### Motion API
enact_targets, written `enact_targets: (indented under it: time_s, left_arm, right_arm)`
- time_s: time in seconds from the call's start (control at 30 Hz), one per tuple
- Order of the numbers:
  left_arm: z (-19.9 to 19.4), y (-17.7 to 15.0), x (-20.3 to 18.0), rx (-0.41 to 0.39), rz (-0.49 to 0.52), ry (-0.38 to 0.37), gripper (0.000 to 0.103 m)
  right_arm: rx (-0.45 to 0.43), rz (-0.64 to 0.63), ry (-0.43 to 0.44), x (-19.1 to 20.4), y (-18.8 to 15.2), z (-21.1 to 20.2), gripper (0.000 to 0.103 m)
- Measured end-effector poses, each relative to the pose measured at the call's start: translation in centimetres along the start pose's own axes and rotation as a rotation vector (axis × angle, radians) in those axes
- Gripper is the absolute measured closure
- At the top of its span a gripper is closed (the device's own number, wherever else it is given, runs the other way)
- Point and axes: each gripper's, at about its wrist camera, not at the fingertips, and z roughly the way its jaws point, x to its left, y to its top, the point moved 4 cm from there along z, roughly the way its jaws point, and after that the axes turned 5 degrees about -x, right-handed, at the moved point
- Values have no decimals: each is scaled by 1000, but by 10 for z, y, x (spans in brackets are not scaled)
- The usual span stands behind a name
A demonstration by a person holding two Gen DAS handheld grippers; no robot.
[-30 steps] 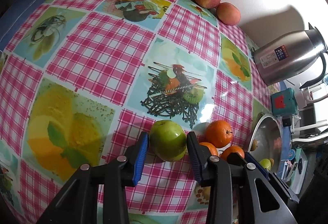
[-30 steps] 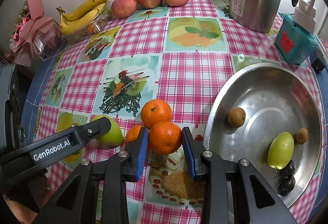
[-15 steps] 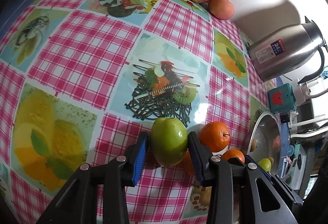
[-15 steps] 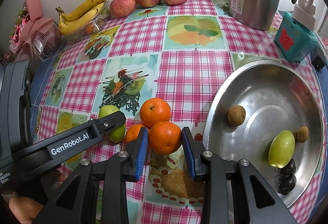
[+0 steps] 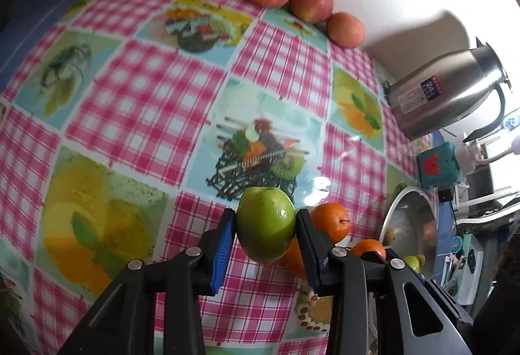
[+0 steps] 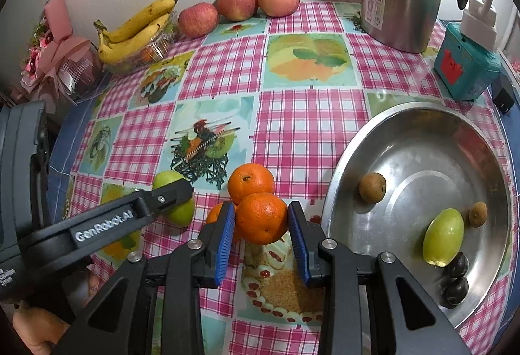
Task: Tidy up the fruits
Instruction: 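Grasp and lift the green apple with the left tool while the right tool lifts the orange, then carry the green apple and orange into the steel bowl and open both tools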
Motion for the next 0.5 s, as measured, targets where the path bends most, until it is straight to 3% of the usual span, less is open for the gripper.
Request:
enact_targets:
  time_s: [0.2, 0.5]
  left_arm:
    - [-21, 6, -8, -49, 26, -10, 63]
    - [-27, 2, -22, -54, 72, -7, 63]
  right_arm:
    - [-14, 21, 1, -4, 3, -8, 68]
    - [-27, 114, -36, -37, 3, -19, 68]
